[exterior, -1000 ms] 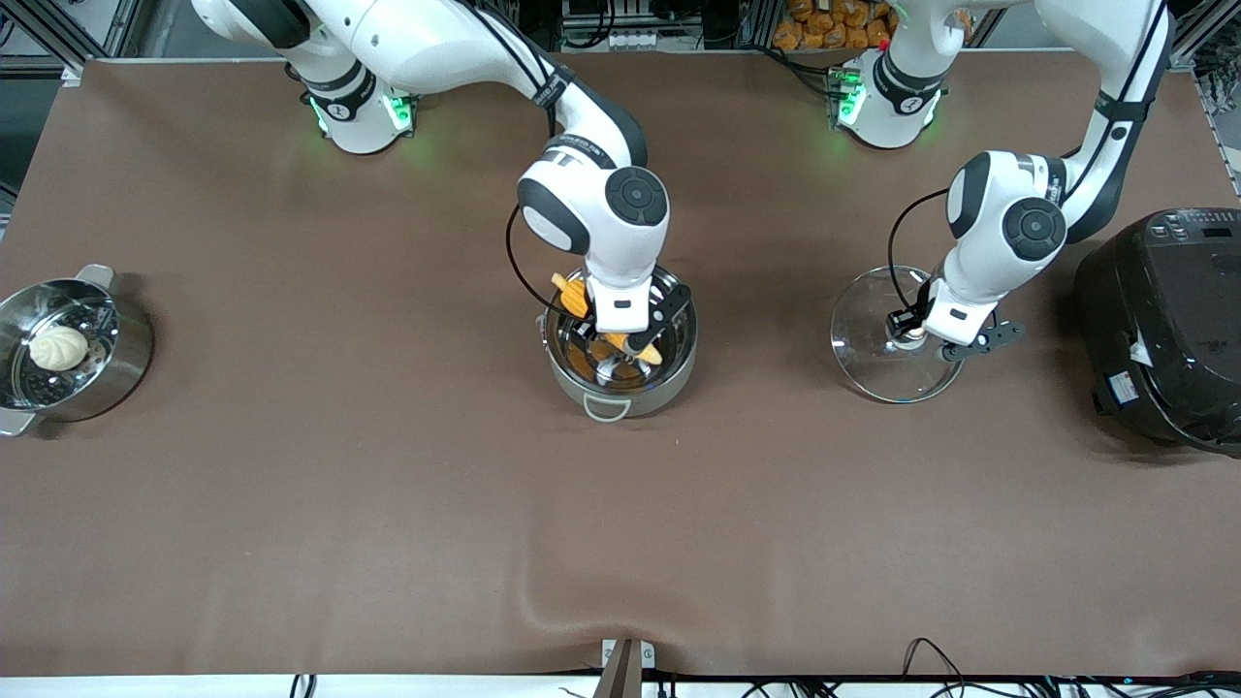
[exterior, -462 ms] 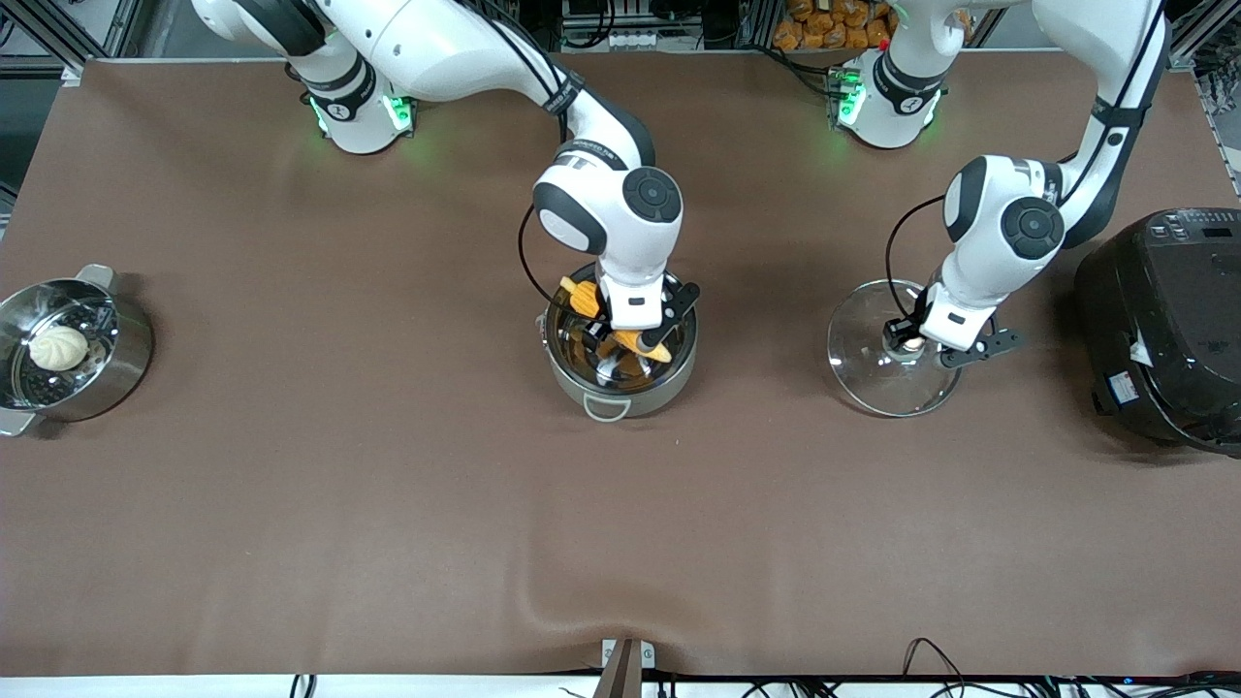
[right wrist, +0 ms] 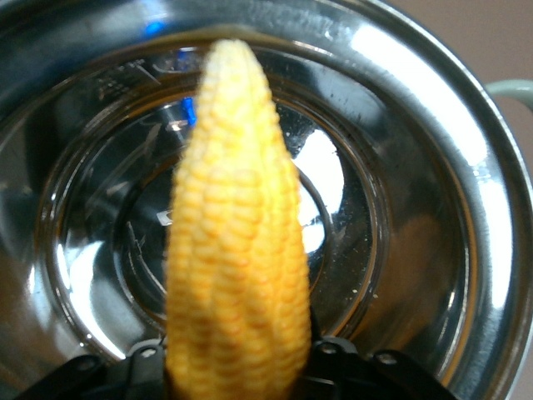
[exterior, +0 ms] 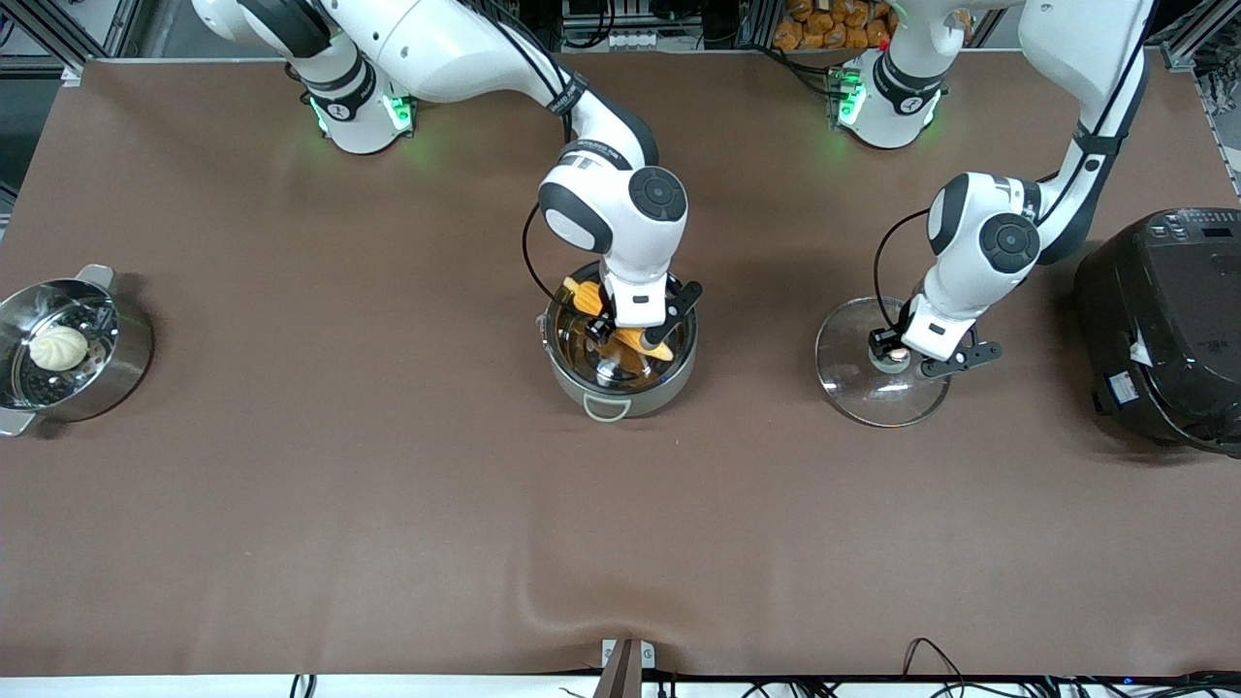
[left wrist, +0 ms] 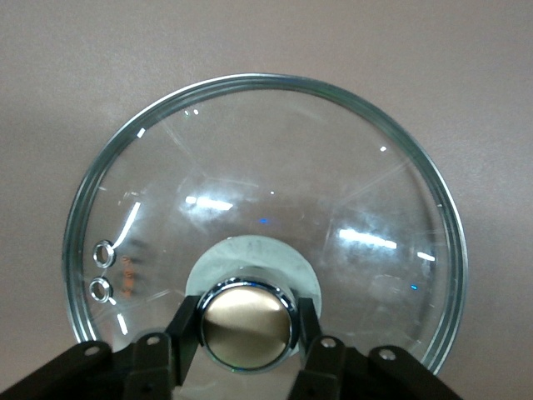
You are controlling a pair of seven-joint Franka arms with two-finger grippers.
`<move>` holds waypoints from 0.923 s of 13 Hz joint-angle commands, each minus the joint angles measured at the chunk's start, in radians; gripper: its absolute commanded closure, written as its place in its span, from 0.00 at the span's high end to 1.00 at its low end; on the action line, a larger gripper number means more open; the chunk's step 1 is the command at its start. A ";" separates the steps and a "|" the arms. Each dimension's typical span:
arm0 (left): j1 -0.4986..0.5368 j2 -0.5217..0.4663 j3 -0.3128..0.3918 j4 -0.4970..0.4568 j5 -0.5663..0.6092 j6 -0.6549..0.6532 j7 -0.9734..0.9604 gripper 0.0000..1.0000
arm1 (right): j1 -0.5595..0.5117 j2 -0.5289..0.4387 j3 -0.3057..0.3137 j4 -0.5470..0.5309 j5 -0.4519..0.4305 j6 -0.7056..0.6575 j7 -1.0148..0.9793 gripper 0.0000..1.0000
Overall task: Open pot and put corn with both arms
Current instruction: 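Set the lid down with the left gripper while the right gripper lowers the corn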
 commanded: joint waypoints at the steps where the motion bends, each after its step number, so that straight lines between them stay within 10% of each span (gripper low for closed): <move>1: 0.001 -0.041 -0.009 0.026 0.020 -0.012 0.013 1.00 | 0.004 0.014 -0.003 0.033 -0.020 -0.007 0.042 1.00; 7: -0.001 -0.200 -0.093 0.434 0.019 -0.698 0.006 1.00 | -0.074 -0.041 0.009 0.037 0.044 -0.016 0.063 1.00; 12: 0.001 -0.209 -0.100 0.725 0.017 -0.994 0.020 1.00 | -0.192 -0.167 0.009 0.032 0.178 -0.104 0.039 1.00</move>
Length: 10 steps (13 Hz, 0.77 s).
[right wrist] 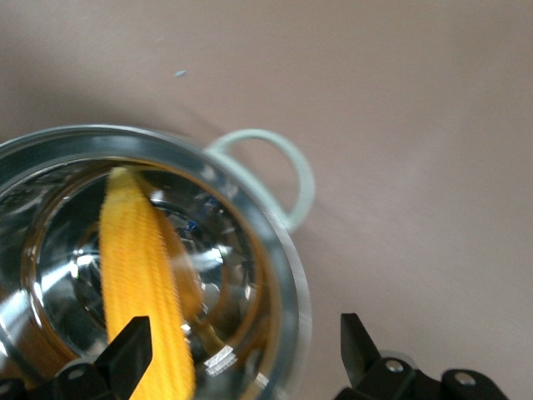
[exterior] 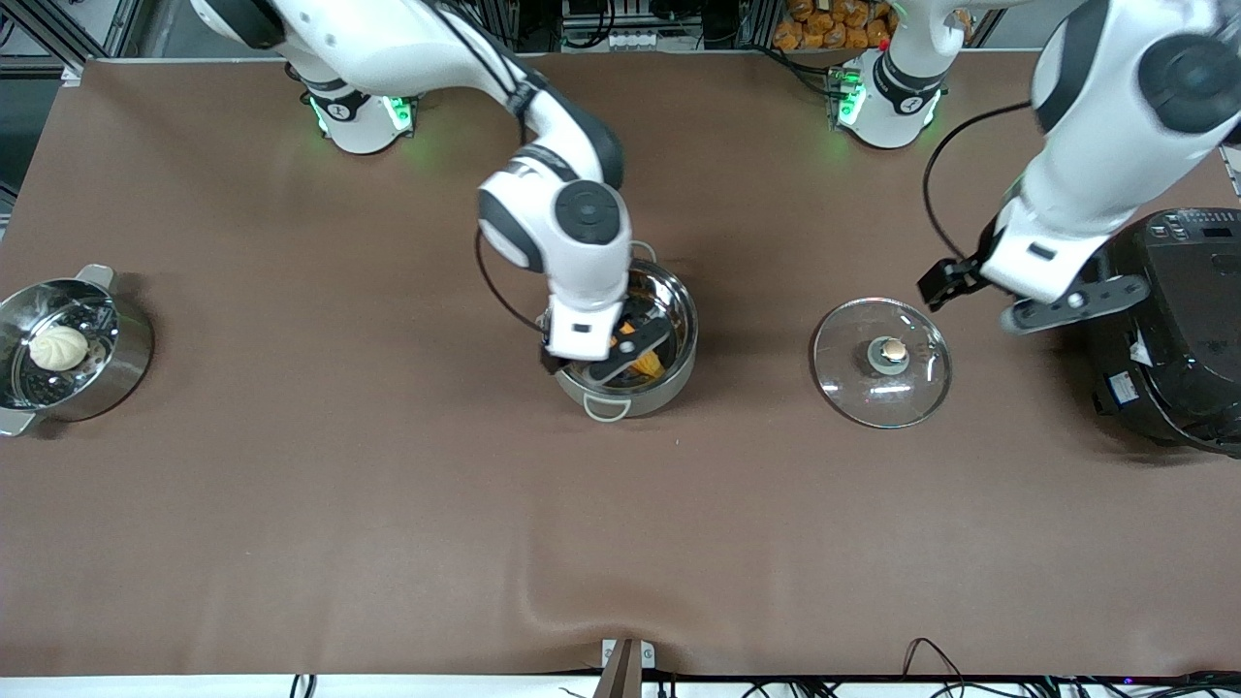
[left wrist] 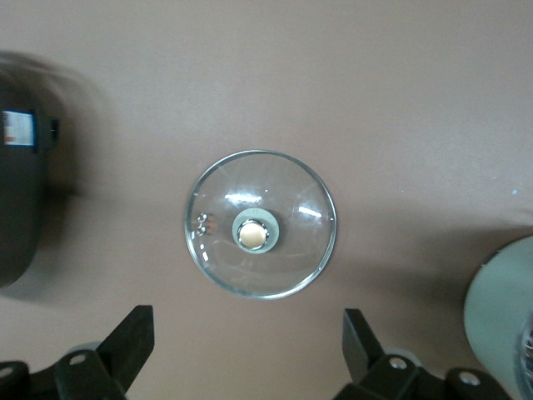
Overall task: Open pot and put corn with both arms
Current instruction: 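Open both grippers, releasing the lid and the corn, and raise them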
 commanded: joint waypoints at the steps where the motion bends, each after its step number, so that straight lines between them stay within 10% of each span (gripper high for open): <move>1: 0.002 0.007 -0.004 0.115 0.012 -0.102 0.016 1.00 | -0.071 -0.086 0.016 -0.025 0.064 -0.085 -0.002 1.00; 10: 0.008 -0.005 -0.045 0.181 -0.012 -0.148 0.014 1.00 | -0.513 -0.250 0.010 -0.089 0.171 -0.343 -0.235 1.00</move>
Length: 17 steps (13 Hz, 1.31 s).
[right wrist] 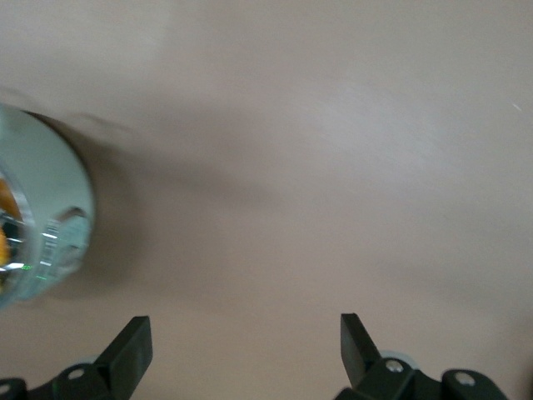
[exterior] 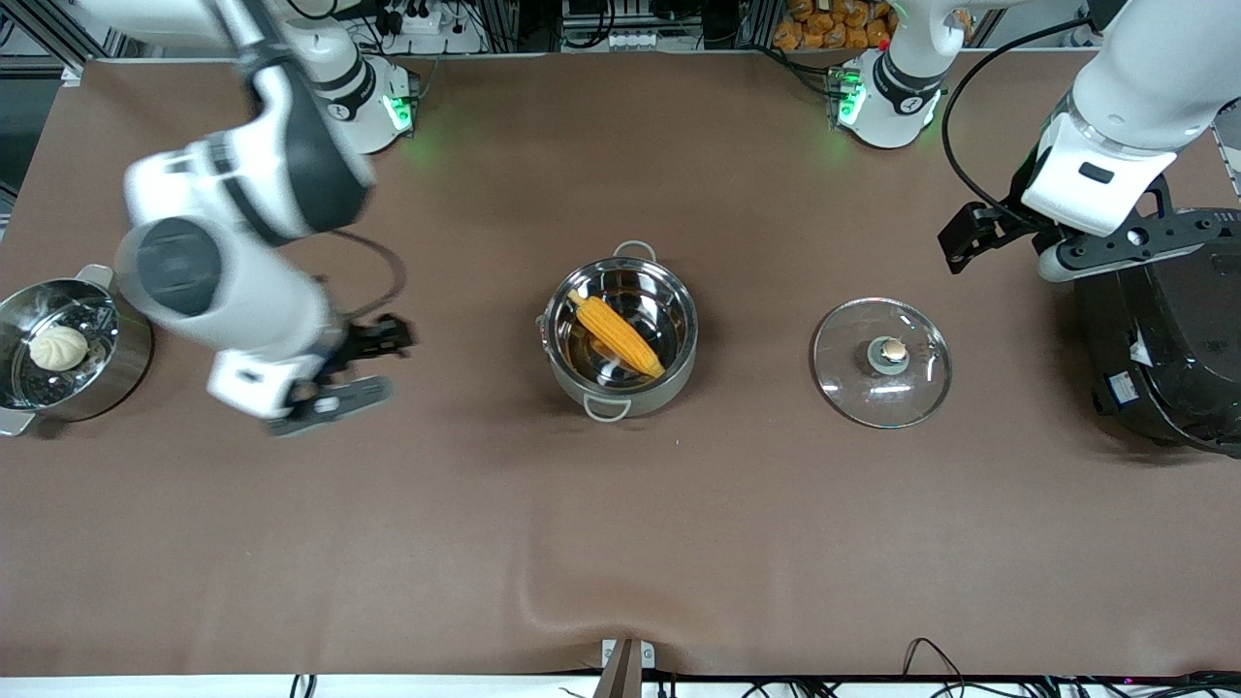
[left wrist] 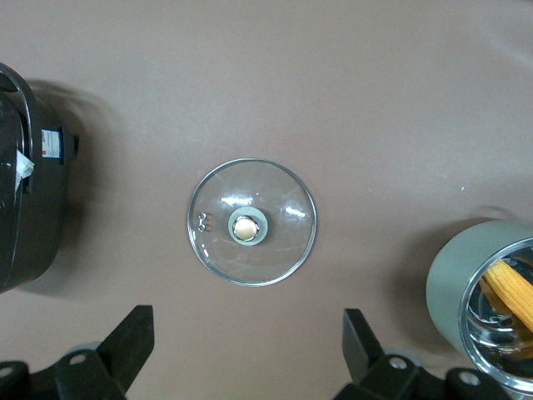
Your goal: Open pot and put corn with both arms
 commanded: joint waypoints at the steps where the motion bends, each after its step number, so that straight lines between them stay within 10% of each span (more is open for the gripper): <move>1: 0.010 -0.003 -0.006 0.018 -0.024 -0.023 0.014 1.00 | -0.104 -0.067 0.019 -0.123 0.034 -0.014 -0.027 1.00; 7: 0.017 -0.008 0.039 0.096 -0.048 -0.117 0.105 1.00 | -0.217 -0.363 -0.013 -0.560 0.068 0.232 -0.029 1.00; 10: 0.016 -0.063 0.137 0.089 -0.059 -0.149 0.274 1.00 | -0.146 -0.376 -0.172 -0.512 0.068 0.164 -0.029 1.00; 17: 0.056 -0.080 0.188 0.029 -0.065 -0.143 0.353 1.00 | -0.124 -0.371 -0.209 -0.193 0.088 -0.132 -0.015 1.00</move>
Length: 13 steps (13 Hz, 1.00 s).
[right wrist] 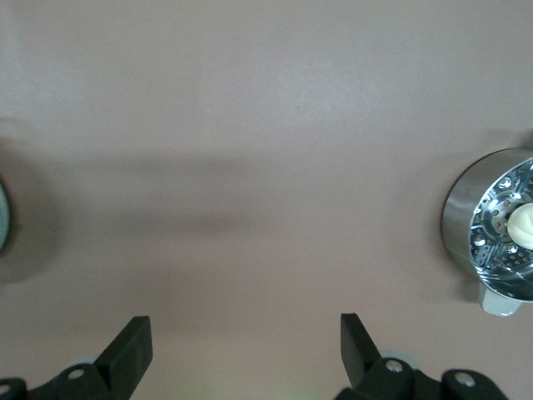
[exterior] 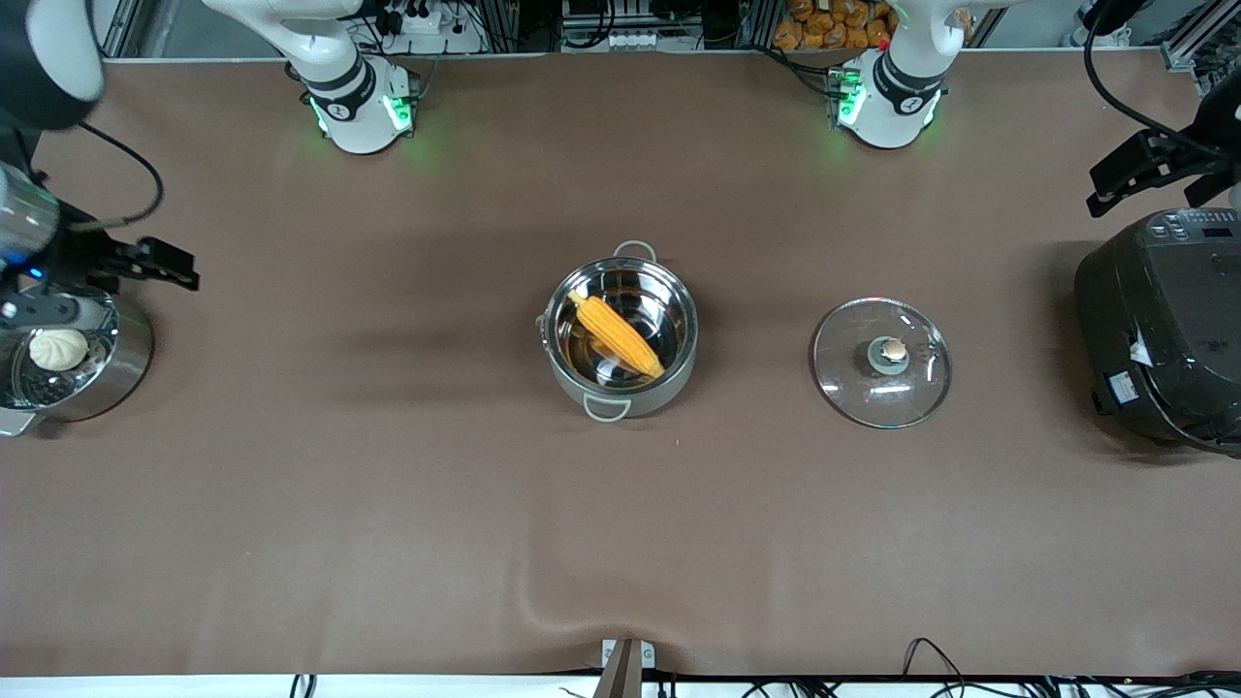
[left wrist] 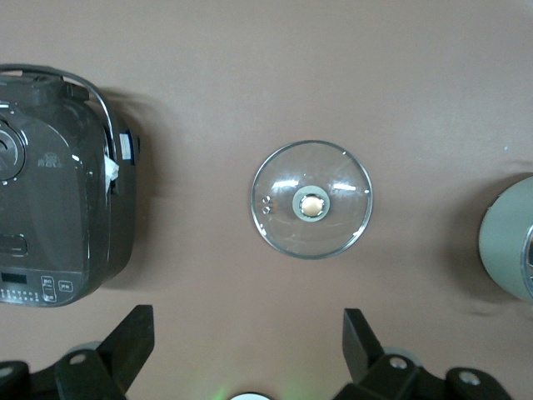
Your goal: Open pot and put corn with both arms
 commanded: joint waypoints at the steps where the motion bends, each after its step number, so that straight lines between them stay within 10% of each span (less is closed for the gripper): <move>1: 0.021 -0.020 -0.010 -0.058 -0.023 0.041 0.018 1.00 | 0.041 0.004 -0.053 0.076 0.026 -0.075 0.011 1.00; 13: 0.012 0.008 -0.010 -0.063 -0.022 0.052 0.081 1.00 | 0.069 -0.033 -0.091 0.136 0.027 -0.101 0.009 1.00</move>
